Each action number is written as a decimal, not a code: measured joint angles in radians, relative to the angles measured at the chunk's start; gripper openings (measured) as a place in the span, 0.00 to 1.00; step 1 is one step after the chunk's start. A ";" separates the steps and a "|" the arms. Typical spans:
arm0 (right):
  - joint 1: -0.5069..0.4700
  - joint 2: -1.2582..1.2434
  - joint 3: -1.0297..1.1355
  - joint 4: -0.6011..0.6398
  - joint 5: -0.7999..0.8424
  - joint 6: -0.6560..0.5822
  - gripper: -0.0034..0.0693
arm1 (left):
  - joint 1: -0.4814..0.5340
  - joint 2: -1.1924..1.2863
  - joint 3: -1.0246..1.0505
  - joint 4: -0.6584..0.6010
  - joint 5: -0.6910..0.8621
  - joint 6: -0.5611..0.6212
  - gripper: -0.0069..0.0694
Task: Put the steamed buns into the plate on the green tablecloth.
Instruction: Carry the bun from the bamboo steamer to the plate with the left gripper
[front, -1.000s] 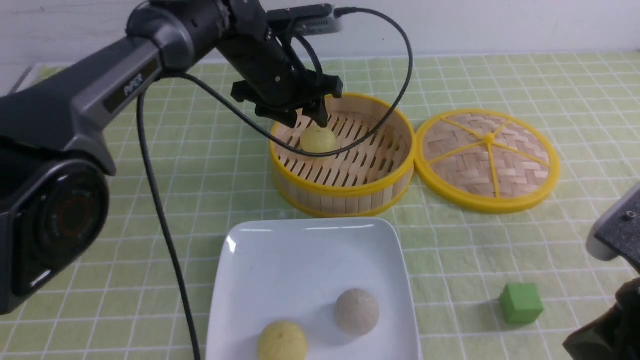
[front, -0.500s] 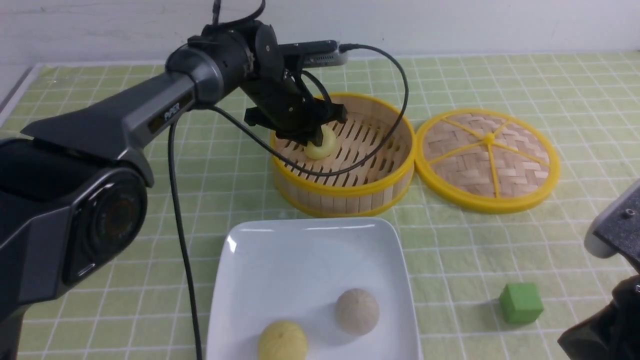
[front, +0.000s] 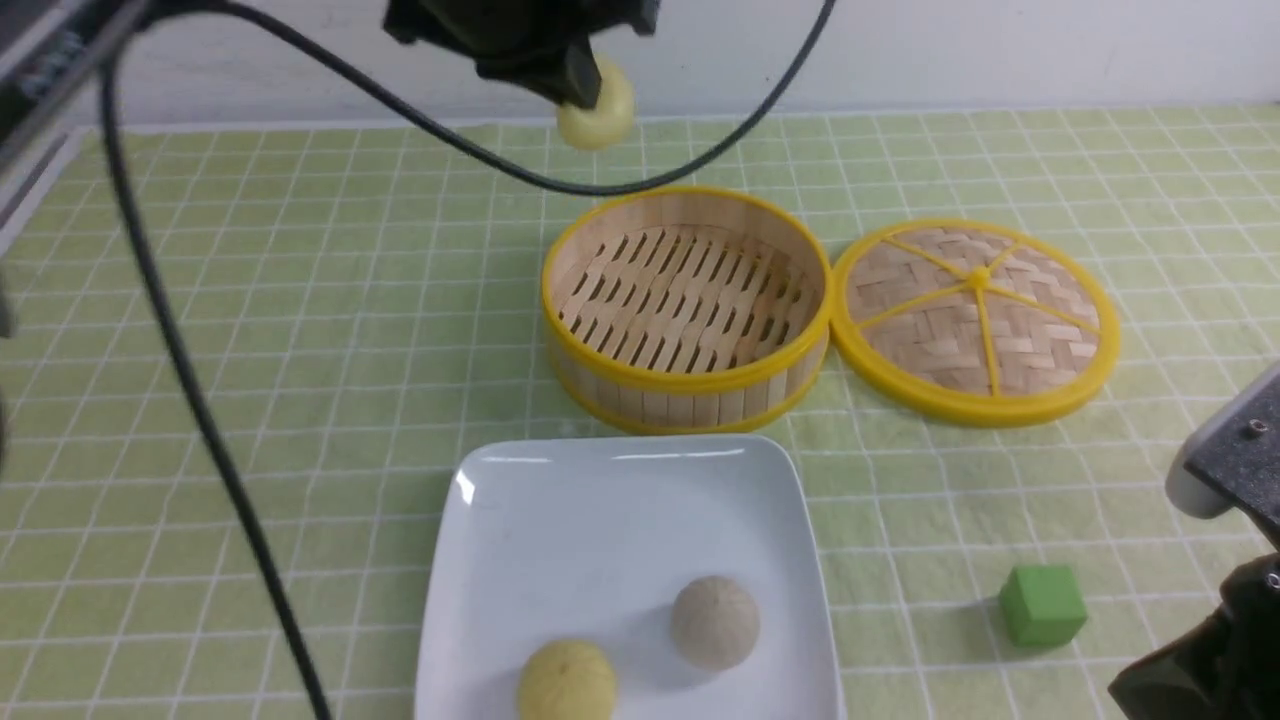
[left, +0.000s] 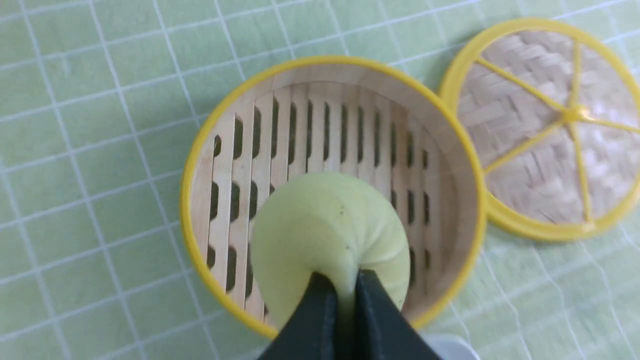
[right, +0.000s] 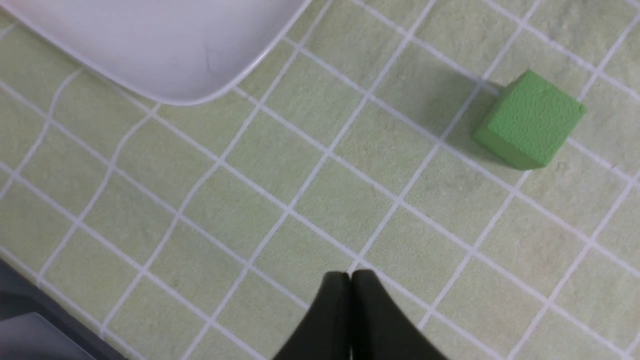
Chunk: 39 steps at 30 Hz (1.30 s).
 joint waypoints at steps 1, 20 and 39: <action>0.000 0.000 0.000 0.000 0.000 0.000 0.07 | 0.000 -0.030 0.007 0.000 0.023 0.006 0.12; 0.000 -0.005 0.000 0.015 -0.034 0.001 0.11 | -0.093 -0.254 1.089 -0.108 -0.536 -0.024 0.16; 0.000 -0.716 0.111 -0.004 -0.070 0.087 0.13 | -0.108 -0.202 1.094 -0.125 -0.507 -0.135 0.69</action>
